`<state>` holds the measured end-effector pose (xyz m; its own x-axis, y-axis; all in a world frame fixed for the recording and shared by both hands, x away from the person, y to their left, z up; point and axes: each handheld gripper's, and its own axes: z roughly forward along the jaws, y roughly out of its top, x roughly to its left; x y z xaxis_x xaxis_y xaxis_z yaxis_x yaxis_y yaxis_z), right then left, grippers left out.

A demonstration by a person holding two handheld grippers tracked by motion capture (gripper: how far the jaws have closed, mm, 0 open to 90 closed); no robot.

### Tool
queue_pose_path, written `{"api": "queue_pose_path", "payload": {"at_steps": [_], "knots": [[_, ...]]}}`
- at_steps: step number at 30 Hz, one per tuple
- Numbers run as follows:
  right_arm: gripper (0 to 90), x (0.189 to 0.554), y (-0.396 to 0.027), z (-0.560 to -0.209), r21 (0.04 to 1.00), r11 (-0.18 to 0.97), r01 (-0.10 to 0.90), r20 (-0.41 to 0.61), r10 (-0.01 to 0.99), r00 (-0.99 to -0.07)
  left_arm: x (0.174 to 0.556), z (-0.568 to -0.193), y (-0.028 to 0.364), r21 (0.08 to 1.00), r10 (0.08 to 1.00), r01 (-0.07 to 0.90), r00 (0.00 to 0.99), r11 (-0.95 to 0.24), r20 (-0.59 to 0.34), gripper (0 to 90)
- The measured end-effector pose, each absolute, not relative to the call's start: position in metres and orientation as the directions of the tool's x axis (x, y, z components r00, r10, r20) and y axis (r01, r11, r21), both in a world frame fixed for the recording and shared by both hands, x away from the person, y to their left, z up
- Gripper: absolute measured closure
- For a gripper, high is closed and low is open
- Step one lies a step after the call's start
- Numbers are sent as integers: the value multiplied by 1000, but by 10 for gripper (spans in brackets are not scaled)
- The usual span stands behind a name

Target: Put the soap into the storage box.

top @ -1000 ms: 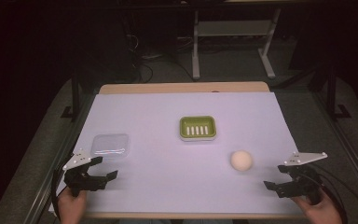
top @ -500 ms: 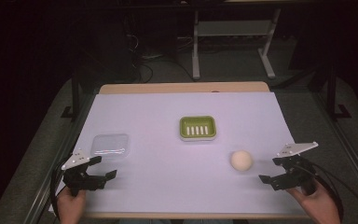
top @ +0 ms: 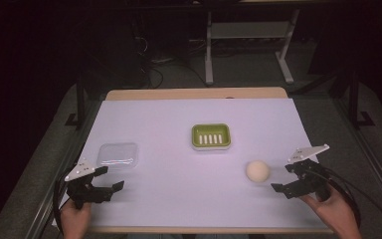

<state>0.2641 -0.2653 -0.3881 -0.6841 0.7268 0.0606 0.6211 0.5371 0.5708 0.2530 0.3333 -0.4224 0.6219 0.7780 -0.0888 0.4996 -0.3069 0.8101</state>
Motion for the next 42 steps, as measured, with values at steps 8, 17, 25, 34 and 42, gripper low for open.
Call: {"api": "queue_pose_path", "payload": {"at_steps": [8, 17, 25, 34, 42], "knots": [[163, 270, -257, -382, 559, 564, 608, 46, 711, -702, 252, -422, 334, 813, 782, 501, 616, -297, -93, 129], [161, 278, -247, -377, 547, 590, 594, 34, 693, -720, 252, -422, 334, 816, 784, 500, 613, -290, -97, 129], [161, 285, -238, -377, 533, 616, 580, 28, 672, -740, 252, -422, 334, 814, 782, 500, 616, -297, -93, 129], [159, 295, -227, -377, 510, 643, 571, 25, 653, -757, 252, -422, 334, 815, 781, 494, 618, -302, -85, 129], [158, 300, -223, -379, 499, 650, 573, 29, 648, -761, 252, -421, 334, 818, 782, 492, 617, -298, -87, 129]]}}
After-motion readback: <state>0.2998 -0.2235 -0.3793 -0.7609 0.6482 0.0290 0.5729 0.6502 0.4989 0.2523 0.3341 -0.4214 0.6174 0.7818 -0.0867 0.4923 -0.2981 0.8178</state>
